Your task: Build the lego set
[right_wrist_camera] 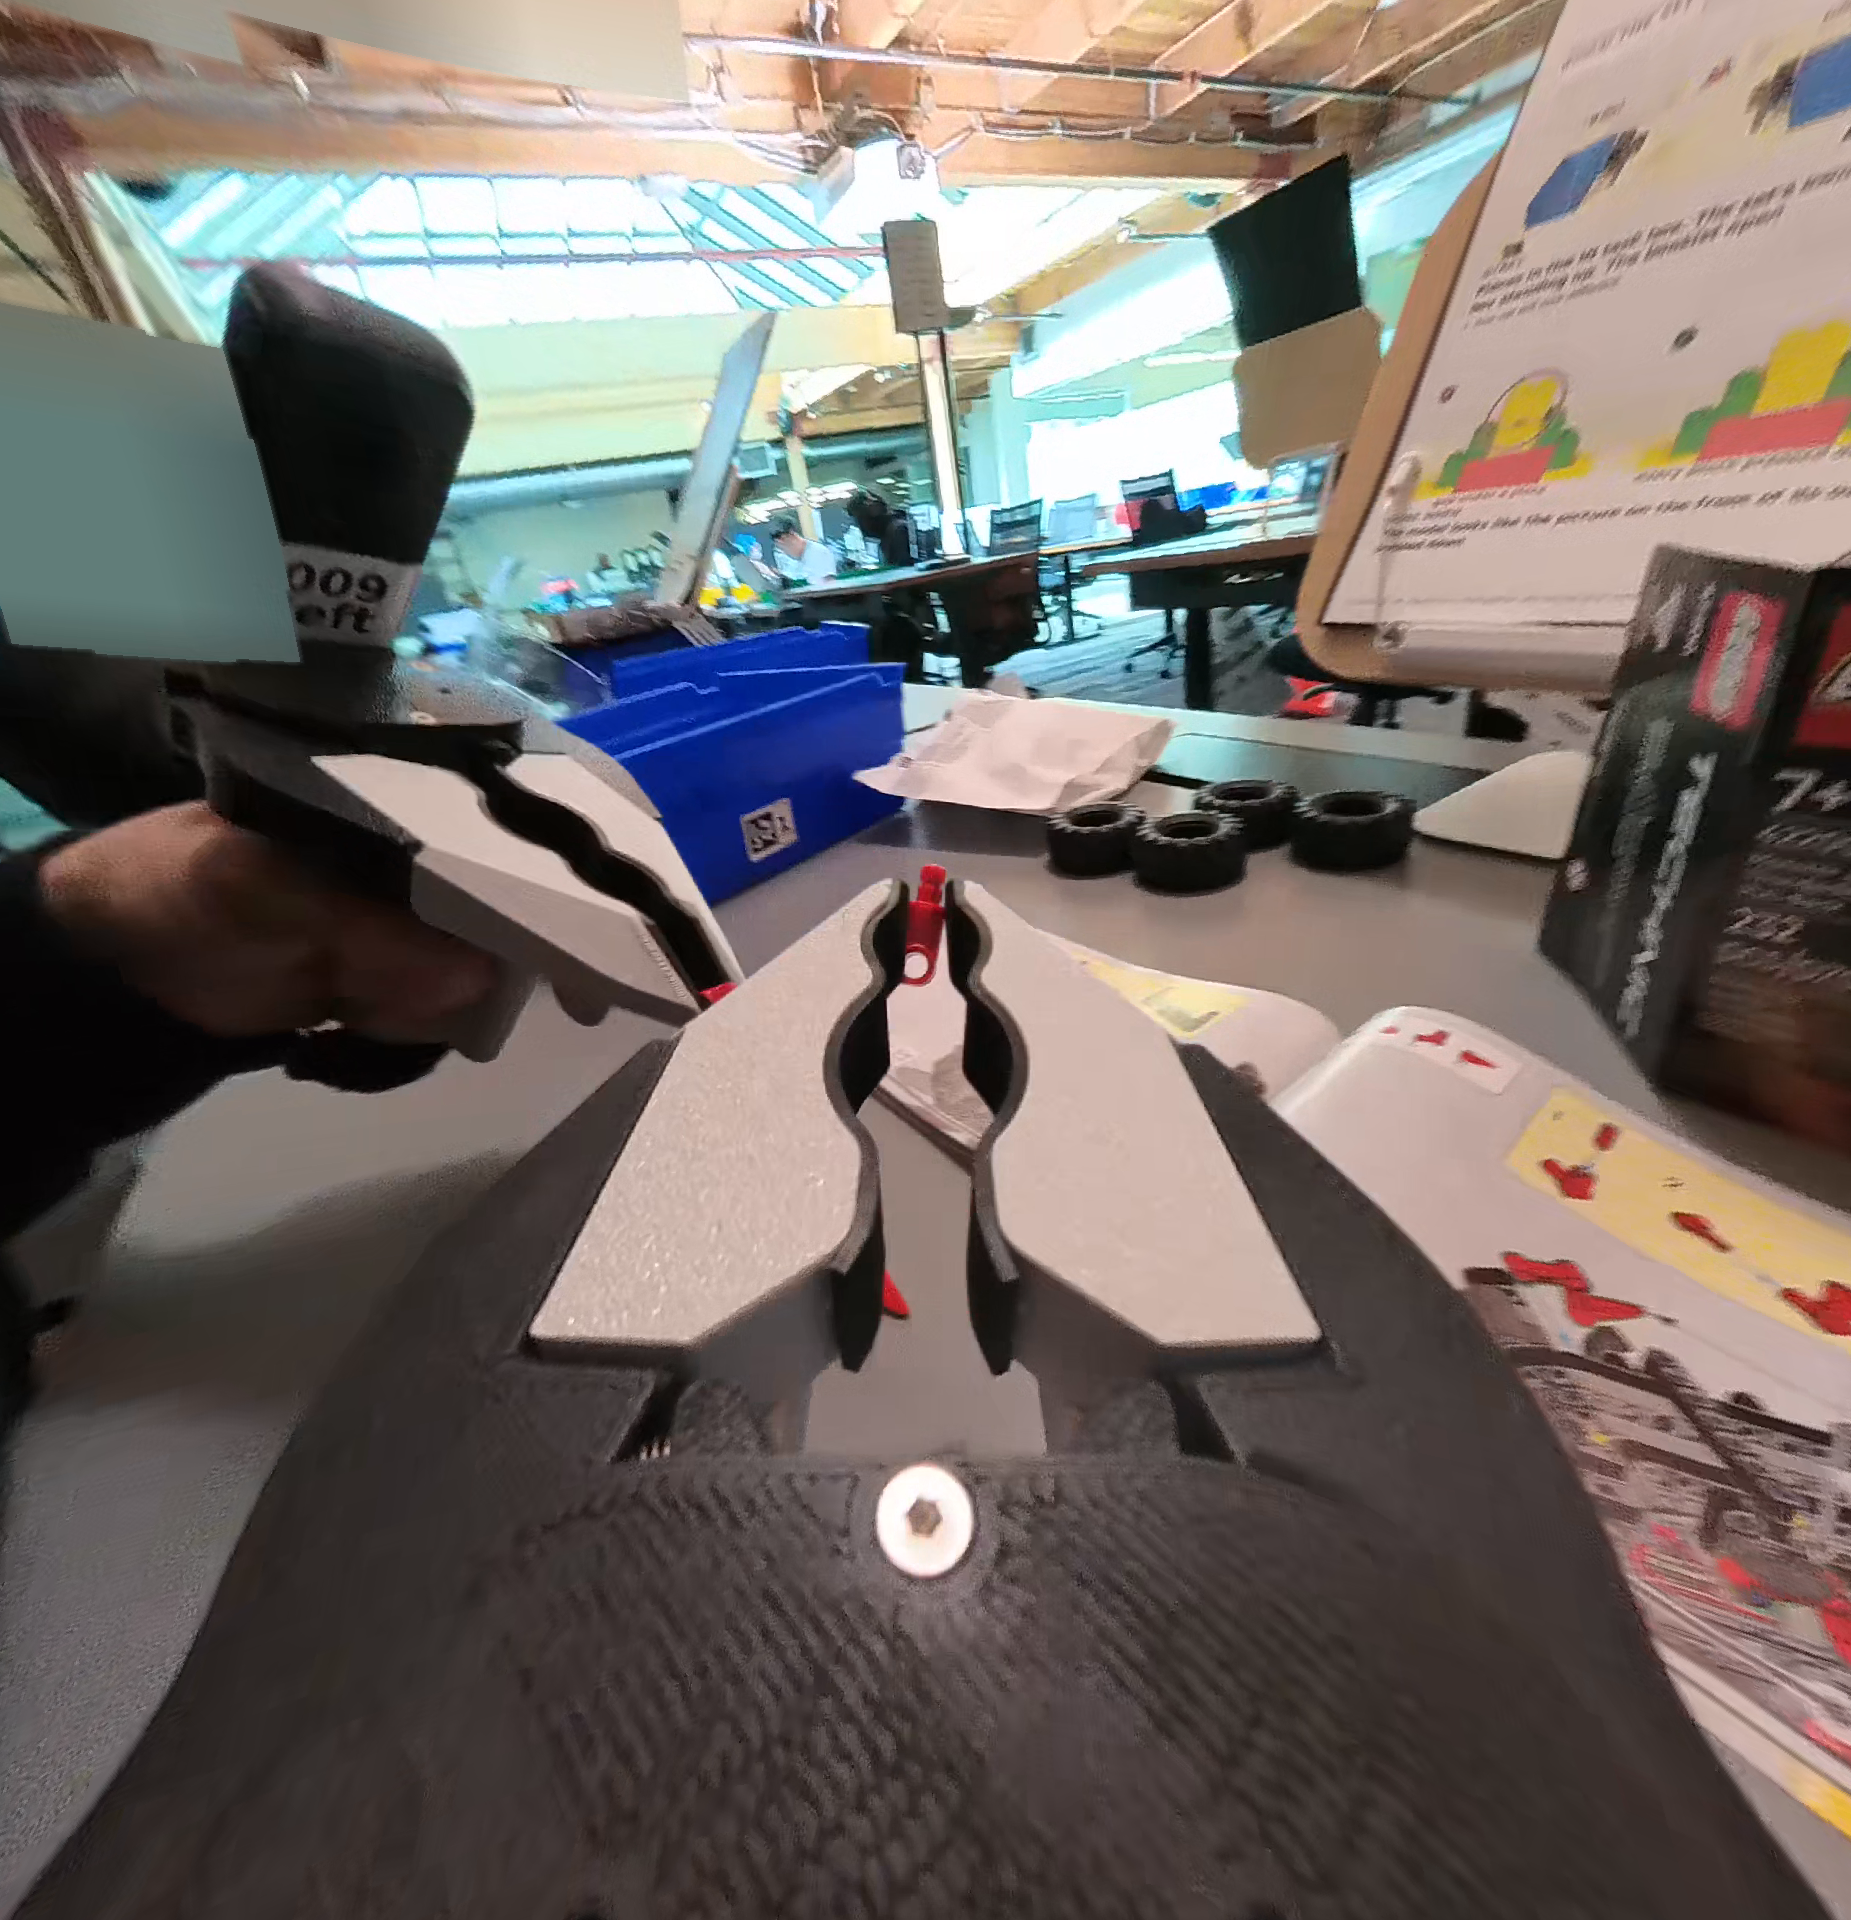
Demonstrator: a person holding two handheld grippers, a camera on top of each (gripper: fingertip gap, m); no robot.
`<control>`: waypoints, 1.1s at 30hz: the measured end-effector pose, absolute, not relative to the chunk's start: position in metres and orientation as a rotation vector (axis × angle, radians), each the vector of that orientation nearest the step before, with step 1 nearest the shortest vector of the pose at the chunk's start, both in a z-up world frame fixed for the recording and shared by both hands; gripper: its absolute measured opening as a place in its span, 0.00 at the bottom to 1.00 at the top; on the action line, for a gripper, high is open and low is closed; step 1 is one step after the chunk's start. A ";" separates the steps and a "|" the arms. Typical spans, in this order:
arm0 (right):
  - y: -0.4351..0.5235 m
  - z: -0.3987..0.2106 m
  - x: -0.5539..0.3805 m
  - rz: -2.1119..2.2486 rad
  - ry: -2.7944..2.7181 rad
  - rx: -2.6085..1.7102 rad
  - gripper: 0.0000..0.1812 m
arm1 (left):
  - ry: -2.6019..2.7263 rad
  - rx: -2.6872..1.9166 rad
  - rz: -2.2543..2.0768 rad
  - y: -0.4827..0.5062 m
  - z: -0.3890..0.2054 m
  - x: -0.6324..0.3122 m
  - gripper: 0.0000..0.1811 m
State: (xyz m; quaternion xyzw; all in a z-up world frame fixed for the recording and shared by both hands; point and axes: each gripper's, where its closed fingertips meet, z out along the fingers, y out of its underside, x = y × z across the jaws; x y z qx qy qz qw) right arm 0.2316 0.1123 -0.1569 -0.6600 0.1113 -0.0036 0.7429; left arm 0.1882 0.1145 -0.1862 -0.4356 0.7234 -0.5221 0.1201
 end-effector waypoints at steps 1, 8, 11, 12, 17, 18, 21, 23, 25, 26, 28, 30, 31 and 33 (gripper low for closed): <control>0.112 -0.157 0.233 -0.054 0.242 -1.453 0.03 | 2.103 -1.297 -1.550 0.113 -0.186 0.191 0.03; 0.105 -0.154 0.241 -0.273 0.248 -1.461 0.03 | 2.057 -1.373 -1.603 0.108 -0.186 0.201 0.03; 0.106 -0.155 0.241 -0.317 0.246 -1.473 0.03 | 2.042 -1.400 -1.598 0.106 -0.188 0.206 0.03; 0.107 -0.157 0.240 -0.328 0.241 -1.486 0.03 | 2.041 -1.413 -1.603 0.105 -0.190 0.207 0.03; 0.107 -0.164 0.244 -0.351 0.271 -1.518 0.03 | 2.009 -1.431 -1.618 0.103 -0.191 0.212 0.03; 0.106 -0.164 0.246 -0.343 0.283 -1.515 0.03 | 2.012 -1.429 -1.611 0.103 -0.192 0.212 0.03; 0.103 -0.168 0.252 -0.352 0.316 -1.536 0.03 | 2.041 -1.421 -1.574 0.103 -0.195 0.213 0.03; 0.104 -0.170 0.253 -0.365 0.315 -1.556 0.03 | 2.065 -1.412 -1.547 0.103 -0.197 0.214 0.03; 0.105 -0.171 0.254 -0.380 0.318 -1.562 0.03 | 2.080 -1.406 -1.524 0.102 -0.197 0.215 0.03; 0.105 -0.171 0.254 -0.376 0.321 -1.564 0.03 | 2.090 -1.407 -1.518 0.101 -0.197 0.216 0.03; 0.104 -0.171 0.255 -0.364 0.329 -1.559 0.03 | 2.092 -1.413 -1.513 0.100 -0.196 0.218 0.03; 0.103 -0.171 0.257 -0.359 0.341 -1.550 0.03 | 2.097 -1.421 -1.510 0.099 -0.197 0.220 0.03; 0.103 -0.171 0.257 -0.356 0.344 -1.550 0.03 | 2.098 -1.424 -1.511 0.098 -0.197 0.220 0.03; 0.103 -0.171 0.257 -0.359 0.341 -1.553 0.03 | 2.084 -1.432 -1.513 0.098 -0.195 0.222 0.03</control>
